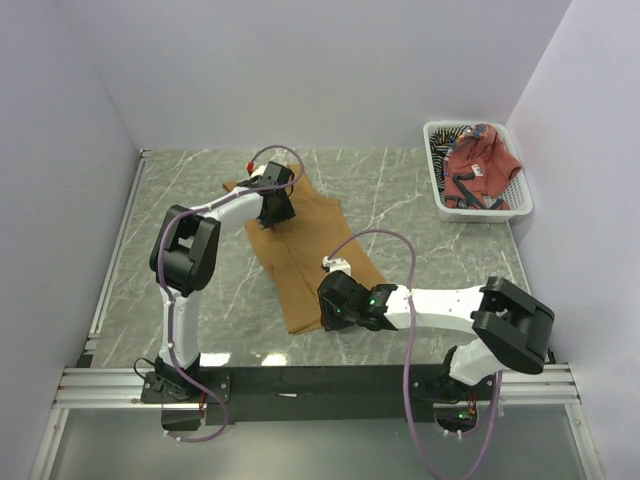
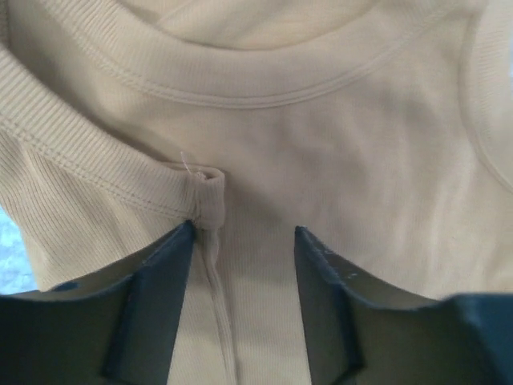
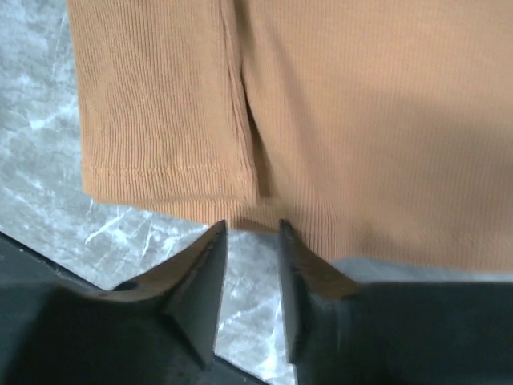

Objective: Fold and stack the tank tops

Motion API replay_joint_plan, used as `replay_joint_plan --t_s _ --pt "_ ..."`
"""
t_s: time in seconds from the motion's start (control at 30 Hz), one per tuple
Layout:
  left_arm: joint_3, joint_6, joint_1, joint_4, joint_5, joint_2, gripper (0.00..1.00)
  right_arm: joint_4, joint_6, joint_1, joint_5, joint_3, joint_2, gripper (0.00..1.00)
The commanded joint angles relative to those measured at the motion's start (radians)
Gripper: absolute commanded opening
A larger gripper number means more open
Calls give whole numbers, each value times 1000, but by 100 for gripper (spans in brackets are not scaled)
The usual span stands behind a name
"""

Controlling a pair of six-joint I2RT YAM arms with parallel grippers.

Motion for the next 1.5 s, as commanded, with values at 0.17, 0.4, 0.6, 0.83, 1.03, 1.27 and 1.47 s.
replay_joint_plan --t_s 0.17,0.4,0.6,0.83,1.03,1.27,1.47 --pt "24 20 20 58 -4 -196 64 -179 -2 91 172 162 -122 44" --pt "-66 -159 93 -74 -137 -265 48 -189 -83 182 172 353 78 40" --pt "-96 -147 130 -70 -110 -192 37 -180 -151 196 141 449 252 39" --pt "-50 -133 144 -76 -126 -48 31 -171 -168 211 129 446 332 38" --pt "13 -118 146 -105 -165 37 27 -140 -152 216 106 362 323 31" --pt "131 -45 146 -151 -232 89 24 -71 -177 214 -10 303 281 11" --pt "206 47 146 -166 -266 118 25 -53 -186 228 -150 403 310 9"
